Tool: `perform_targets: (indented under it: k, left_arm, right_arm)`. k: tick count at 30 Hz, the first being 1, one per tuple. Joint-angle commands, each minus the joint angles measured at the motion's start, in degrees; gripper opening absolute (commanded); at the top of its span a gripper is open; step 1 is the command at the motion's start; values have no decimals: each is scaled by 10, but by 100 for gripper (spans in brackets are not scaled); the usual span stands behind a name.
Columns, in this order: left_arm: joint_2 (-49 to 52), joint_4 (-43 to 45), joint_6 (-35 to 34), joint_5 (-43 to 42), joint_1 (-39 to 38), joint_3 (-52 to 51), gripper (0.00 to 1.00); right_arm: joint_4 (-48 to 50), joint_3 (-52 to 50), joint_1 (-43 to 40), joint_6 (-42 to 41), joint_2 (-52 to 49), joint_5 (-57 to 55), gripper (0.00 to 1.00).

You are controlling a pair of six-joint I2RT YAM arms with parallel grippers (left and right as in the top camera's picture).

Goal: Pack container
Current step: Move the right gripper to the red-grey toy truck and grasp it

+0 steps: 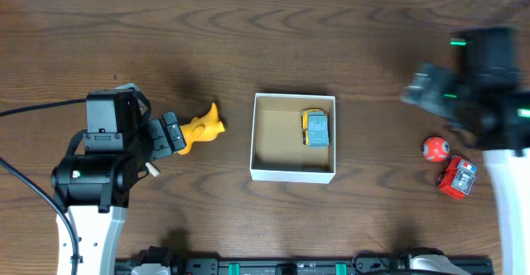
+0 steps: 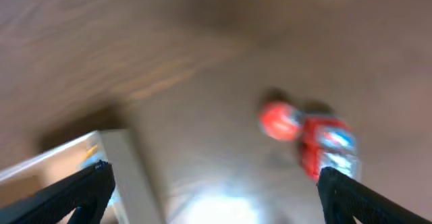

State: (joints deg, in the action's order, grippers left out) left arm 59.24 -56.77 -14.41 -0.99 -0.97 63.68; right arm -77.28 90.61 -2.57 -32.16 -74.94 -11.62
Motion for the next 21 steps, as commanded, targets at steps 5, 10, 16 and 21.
perform_targets:
  k: [5,10,16,21]
  left_arm:
    - [-1,-2,-3,1,2,10,98]
    - [-1,-2,-3,1,2,10,98]
    - [-1,-2,-3,1,2,10,98]
    - [-1,-2,-3,1,2,10,98]
  right_arm:
    - [-7,-85,-174,28,0,52,99]
    - [61,-216,-228,51,-1,80,99]
    - [140,-327,-267,89,-1,89,99]
    - [190,-373,-293,124,-1,89,99]
